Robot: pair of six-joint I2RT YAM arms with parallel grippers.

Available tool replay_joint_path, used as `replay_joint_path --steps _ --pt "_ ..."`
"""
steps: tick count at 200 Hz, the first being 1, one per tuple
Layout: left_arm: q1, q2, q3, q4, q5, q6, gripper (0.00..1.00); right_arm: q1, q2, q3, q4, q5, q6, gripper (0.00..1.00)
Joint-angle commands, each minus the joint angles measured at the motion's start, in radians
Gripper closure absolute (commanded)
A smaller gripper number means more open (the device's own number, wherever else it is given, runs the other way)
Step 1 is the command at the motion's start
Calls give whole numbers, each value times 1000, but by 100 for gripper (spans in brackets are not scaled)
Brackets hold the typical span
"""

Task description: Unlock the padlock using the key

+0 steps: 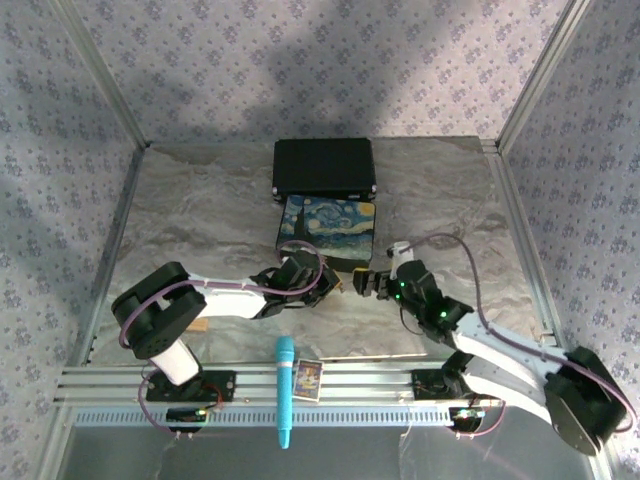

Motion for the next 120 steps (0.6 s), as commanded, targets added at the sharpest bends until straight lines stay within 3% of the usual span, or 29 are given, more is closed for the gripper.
replay_joint_path --steps 1,21,60,86,120 --pt "-1 13 16 -140 -43 31 100 -32 -48 30 -214 160 245 1" --pt "-2 13 47 -218 -55 79 100 -97 -4 114 -294 133 290 1" --pt "19 25 48 -236 -45 108 100 -147 207 267 -244 -22 224 2" --pt "25 13 54 -267 -45 133 100 -146 283 308 -195 -45 216 9" --pt "46 -2 95 -373 -49 211 100 -143 409 387 -260 -46 184 28"
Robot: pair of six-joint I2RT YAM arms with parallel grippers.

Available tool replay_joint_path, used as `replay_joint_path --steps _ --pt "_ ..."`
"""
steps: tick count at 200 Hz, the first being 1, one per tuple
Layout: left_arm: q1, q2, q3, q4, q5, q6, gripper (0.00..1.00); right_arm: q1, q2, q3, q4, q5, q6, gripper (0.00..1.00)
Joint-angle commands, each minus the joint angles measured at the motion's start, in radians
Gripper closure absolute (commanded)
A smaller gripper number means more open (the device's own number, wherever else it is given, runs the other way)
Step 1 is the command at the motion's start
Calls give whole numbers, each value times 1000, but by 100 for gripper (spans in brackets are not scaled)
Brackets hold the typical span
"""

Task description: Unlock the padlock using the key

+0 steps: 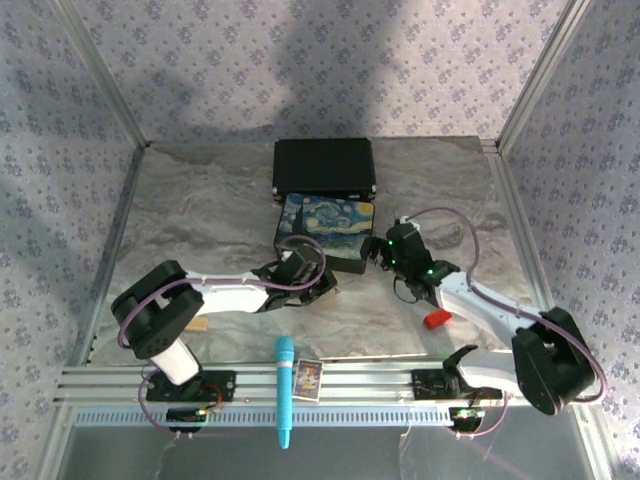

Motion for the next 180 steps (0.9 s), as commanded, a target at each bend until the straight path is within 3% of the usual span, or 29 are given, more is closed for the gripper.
replay_joint_path --steps 1,30,90,136,180 --pt "28 -3 19 -181 -27 62 100 1 74 67 -48 -20 -24 28" --pt "33 -4 60 -324 -104 147 98 10 169 118 -107 -15 -59 36" --pt "36 15 90 -426 -231 261 88 13 261 157 -144 -26 -82 47" --pt "1 60 224 -652 -421 358 81 13 275 160 -138 -41 -84 49" --pt "-11 112 268 -698 -452 389 76 6 295 161 -125 -65 -80 50"
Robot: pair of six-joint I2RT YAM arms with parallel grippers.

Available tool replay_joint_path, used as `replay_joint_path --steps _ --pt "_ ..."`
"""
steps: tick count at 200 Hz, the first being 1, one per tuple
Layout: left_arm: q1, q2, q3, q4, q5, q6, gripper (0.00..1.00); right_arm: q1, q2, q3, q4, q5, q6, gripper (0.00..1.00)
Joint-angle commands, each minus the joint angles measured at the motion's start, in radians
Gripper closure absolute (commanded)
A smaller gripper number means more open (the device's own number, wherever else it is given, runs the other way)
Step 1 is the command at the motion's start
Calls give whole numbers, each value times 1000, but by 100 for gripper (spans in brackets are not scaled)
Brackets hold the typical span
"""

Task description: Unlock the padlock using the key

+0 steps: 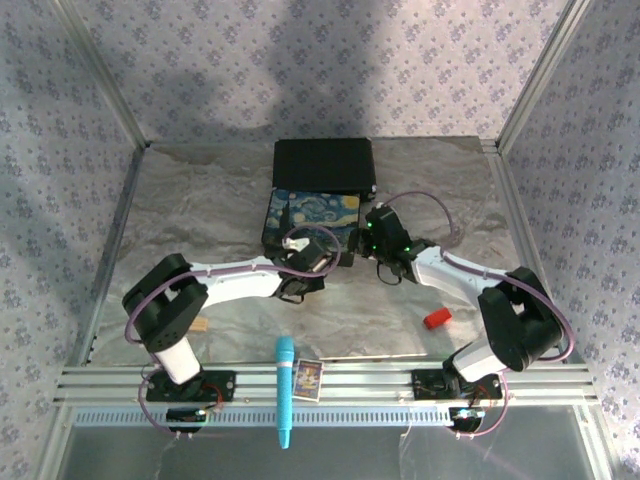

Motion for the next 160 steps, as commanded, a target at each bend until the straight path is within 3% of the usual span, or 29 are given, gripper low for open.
replay_joint_path --steps 1,62,160 --pt "-1 41 39 -165 -153 43 76 -10 54 -20 -130 -1 -19 50" --pt "-81 97 138 -297 -337 62 75 -19 60 -20 -131 -8 -22 50" --pt "-119 147 170 -294 -298 60 73 -39 67 -36 -119 -30 -23 50"
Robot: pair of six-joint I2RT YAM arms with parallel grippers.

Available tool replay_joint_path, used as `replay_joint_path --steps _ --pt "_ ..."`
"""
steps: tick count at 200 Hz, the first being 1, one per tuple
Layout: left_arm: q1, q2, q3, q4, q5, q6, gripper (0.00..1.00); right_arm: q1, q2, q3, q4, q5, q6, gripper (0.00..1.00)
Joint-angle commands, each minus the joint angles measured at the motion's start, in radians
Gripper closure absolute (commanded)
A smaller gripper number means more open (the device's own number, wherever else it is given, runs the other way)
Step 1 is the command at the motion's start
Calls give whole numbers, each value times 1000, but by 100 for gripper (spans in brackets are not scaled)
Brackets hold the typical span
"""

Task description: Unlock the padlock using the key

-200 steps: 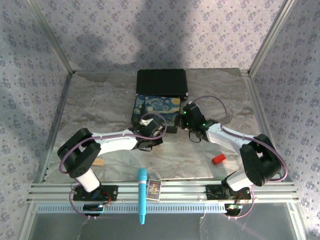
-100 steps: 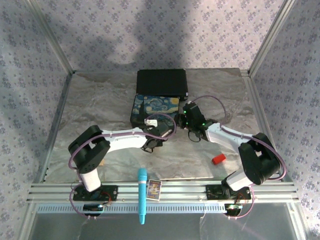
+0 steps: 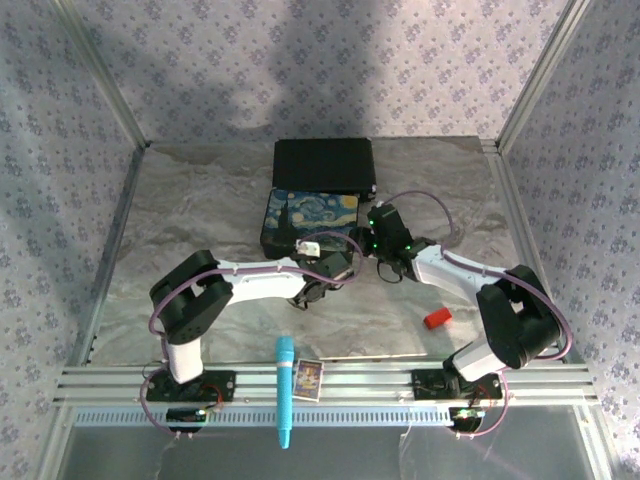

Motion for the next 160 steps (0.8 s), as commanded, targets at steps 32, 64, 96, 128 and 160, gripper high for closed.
replay_joint_path --steps 32,64,96,128,160 --pt "-24 7 14 -27 60 0 69 -20 57 -40 -133 21 -22 50" --pt "-30 -8 13 -19 60 2 65 -23 61 -41 -124 10 -22 50" --pt "-30 -49 7 -4 72 25 47 -25 49 -19 -134 7 -26 48" --pt "-22 -139 -13 19 86 47 30 -39 44 41 -184 19 -84 46" --pt "14 -304 -76 88 125 104 4 -47 -1 78 -195 13 -135 15"
